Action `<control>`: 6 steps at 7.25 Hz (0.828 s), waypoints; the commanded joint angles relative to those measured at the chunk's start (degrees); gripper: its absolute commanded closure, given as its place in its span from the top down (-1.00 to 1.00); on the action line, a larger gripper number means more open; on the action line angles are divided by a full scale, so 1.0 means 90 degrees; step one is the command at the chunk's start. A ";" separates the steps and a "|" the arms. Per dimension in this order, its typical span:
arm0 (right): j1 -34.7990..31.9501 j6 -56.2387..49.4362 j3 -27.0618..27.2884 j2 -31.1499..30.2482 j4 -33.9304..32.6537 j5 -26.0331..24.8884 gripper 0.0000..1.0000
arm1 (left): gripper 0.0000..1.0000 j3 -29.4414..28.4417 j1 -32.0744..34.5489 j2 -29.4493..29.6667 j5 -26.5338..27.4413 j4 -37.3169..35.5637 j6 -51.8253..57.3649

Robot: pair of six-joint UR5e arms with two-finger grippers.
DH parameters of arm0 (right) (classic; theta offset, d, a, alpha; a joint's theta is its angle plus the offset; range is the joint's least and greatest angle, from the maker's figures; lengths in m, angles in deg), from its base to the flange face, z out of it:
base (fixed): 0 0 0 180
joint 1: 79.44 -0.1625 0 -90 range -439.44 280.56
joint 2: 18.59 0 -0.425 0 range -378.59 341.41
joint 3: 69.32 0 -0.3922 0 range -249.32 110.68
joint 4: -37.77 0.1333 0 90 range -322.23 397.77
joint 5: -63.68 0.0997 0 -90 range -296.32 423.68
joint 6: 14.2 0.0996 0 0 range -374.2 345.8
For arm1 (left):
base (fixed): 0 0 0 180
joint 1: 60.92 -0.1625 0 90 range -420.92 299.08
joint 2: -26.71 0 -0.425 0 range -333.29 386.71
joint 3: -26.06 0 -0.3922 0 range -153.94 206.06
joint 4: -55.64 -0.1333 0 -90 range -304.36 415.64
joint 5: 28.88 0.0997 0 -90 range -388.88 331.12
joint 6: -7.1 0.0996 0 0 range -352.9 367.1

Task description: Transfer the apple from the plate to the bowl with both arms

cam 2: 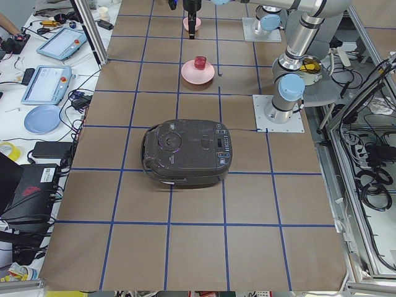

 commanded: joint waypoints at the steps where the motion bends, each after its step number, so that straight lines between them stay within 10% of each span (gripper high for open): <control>1: 0.0262 -0.0153 0.0010 0.0145 -0.0093 -0.0034 1.00 | 1.00 0.0177 0.0684 0.0443 -0.0009 -0.0620 -0.0752; 4: 0.1336 -0.1315 0.0903 0.0605 -0.1054 0.0053 1.00 | 1.00 0.1259 0.1826 0.1206 0.0000 -0.3018 -0.1792; 6: 0.1436 -0.1597 0.2113 0.0625 -0.2324 -0.0035 1.00 | 1.00 0.1709 0.2200 0.1636 0.0000 -0.3124 -0.1911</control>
